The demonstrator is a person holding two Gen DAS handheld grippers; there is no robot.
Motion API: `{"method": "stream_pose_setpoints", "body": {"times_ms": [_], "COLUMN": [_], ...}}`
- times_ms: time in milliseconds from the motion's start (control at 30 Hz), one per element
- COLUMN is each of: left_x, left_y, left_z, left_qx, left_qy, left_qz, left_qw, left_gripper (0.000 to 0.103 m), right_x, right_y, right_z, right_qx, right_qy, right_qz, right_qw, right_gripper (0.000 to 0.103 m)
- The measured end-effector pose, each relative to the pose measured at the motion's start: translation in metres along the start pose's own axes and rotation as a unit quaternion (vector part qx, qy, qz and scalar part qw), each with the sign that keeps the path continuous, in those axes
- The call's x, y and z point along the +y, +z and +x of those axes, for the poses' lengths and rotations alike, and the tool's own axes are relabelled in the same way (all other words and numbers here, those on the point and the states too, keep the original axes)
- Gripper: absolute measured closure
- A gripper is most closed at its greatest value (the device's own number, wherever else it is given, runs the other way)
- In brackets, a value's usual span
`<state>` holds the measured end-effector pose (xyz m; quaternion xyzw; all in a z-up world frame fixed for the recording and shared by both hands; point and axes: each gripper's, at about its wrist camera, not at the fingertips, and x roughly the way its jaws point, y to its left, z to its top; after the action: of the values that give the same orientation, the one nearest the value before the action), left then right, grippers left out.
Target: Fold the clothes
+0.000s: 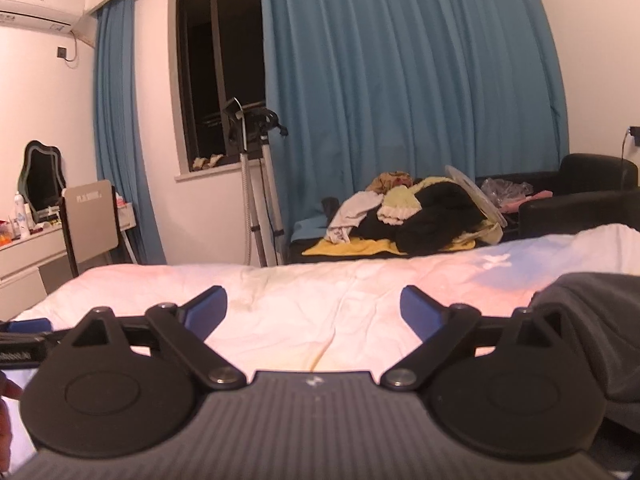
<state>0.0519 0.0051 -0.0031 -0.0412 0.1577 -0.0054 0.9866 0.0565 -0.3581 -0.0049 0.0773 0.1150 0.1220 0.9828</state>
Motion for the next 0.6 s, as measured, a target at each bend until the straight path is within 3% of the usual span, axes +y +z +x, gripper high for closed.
{"method": "stream_pose_setpoints", "body": {"times_ms": [333, 600], "left_x": [-0.003, -0.003], "left_y": [0.02, 0.033], "left_z": [0.015, -0.002], "left_qx": [-0.02, -0.039], "left_qy": [0.013, 0.01], "left_qz": [-0.007, -0.013], "left_qw": [0.9997, 0.9991], "left_gripper": [0.0, 0.0], "right_x": [-0.006, -0.009], "right_y": [-0.015, -0.014], "right_z": [0.014, 0.005], "right_qx": [-0.002, -0.006], "right_qy": [-0.012, -0.01], "right_qz": [-0.002, 0.009], "right_qw": [1.0, 1.0], "right_gripper": [0.009, 0.009]}}
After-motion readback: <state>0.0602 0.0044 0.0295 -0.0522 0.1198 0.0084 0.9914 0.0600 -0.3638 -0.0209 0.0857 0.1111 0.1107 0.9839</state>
